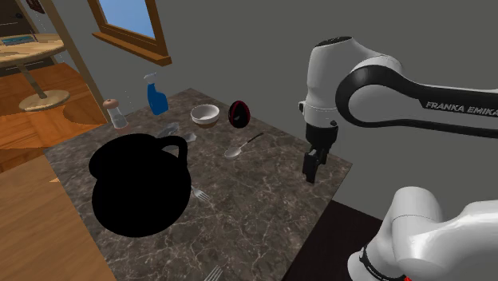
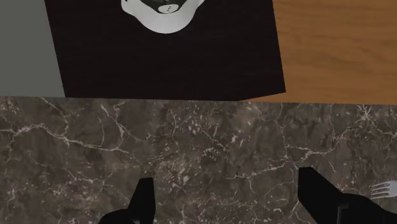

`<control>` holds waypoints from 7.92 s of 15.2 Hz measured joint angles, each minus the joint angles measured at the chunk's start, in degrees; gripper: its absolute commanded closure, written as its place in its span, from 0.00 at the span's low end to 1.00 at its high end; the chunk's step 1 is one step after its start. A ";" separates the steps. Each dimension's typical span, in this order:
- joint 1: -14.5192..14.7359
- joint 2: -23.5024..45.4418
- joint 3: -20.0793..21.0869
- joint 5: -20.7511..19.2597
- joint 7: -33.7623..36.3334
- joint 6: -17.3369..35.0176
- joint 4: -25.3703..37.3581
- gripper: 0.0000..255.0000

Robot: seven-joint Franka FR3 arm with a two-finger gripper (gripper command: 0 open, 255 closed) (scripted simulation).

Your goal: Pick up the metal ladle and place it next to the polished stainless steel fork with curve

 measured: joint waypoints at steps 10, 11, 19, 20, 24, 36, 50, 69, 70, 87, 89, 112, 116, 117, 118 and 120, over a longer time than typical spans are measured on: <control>1.70 5.16 -10.75 -9.89 -23.12 10.82 -2.99 0.00; 2.06 6.55 -12.10 -10.81 -25.90 12.68 -2.98 0.00; 5.79 19.46 -22.76 -14.36 -49.16 25.01 1.93 0.00; 6.49 21.42 -23.92 -14.07 -52.10 26.30 3.11 0.00; 9.21 29.91 -28.26 -11.35 -64.25 32.17 7.42 0.00; 8.54 58.73 -29.55 9.31 -103.31 40.92 27.95 0.00; 4.26 70.37 -24.53 16.66 -115.05 44.41 36.29 0.00; 4.57 69.22 -25.00 15.82 -114.42 42.63 37.10 1.00; 4.60 68.91 -25.13 15.62 -114.34 42.18 37.26 1.00; 5.98 63.80 -26.83 11.70 -110.99 31.87 43.26 1.00; 8.33 60.87 -26.83 10.01 -108.67 33.07 39.64 1.00; 28.19 40.91 -15.03 -4.95 -72.08 39.53 16.49 1.00; 30.78 40.02 -11.99 -5.87 -65.99 39.33 15.65 1.00; 31.42 40.53 -11.26 -5.84 -64.60 39.52 15.89 1.00; 32.07 40.70 -10.53 -5.92 -63.20 39.40 16.10 1.00; 33.37 40.82 -9.04 -6.16 -60.29 38.91 16.59 1.00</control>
